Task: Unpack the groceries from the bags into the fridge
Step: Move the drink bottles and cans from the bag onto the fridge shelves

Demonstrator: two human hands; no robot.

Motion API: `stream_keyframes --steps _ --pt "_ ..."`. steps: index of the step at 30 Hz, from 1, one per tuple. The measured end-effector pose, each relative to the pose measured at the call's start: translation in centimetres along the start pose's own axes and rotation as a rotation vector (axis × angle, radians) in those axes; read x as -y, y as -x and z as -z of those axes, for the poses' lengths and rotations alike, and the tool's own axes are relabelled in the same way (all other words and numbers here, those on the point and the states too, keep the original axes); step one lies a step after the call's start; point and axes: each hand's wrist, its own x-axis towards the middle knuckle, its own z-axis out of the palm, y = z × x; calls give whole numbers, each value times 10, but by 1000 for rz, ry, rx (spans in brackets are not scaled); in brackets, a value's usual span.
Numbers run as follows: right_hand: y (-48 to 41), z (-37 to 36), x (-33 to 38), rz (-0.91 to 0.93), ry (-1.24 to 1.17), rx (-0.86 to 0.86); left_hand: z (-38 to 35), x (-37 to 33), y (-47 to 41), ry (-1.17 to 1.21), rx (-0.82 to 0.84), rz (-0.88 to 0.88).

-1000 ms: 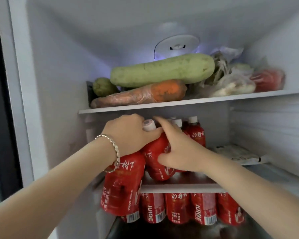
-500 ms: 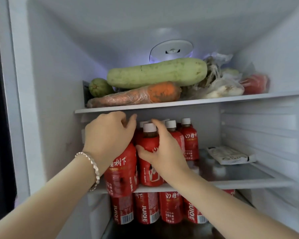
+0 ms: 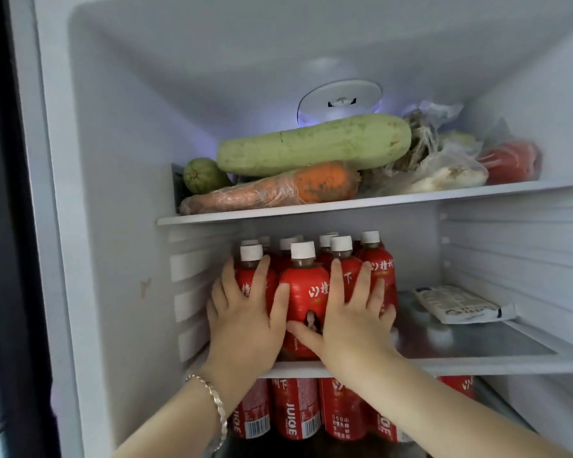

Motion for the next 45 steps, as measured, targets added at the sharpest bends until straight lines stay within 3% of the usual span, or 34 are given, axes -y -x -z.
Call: stream_keyframes --steps 3,8,13,18,20,26,30,33,36,38,41,45 --pt "-9 -3 8 -28 -9 12 -9 -11 1 10 28 28" --pt "-20 -1 -1 55 72 -35 -17 -6 -23 -233 27 -12" --pt "-24 -3 -32 -33 -246 23 -19 -2 -28 -185 86 -29" --pt "-29 -6 -30 -120 -219 24 -29 -9 -22 -184 -121 -33" --pt "-28 -6 -27 -132 -186 1 -31 -9 -17 -231 -34 -28" --pt "-27 -2 -23 -172 -164 57 -31 -16 -16 -248 22 11" --pt "-27 1 -19 -217 -107 155 -24 -20 -12 -216 200 77" --pt "-13 10 -14 -244 54 176 -14 -17 -2 -282 283 59" --pt "12 24 -7 -108 194 -6 11 -23 26 -242 395 16" --pt "29 33 -2 58 106 -90 34 -27 49 -191 355 -2" --pt "59 39 7 297 -95 12 64 -27 90 -244 243 -27" --pt "103 36 26 583 -144 219 97 -10 149 -387 378 194"
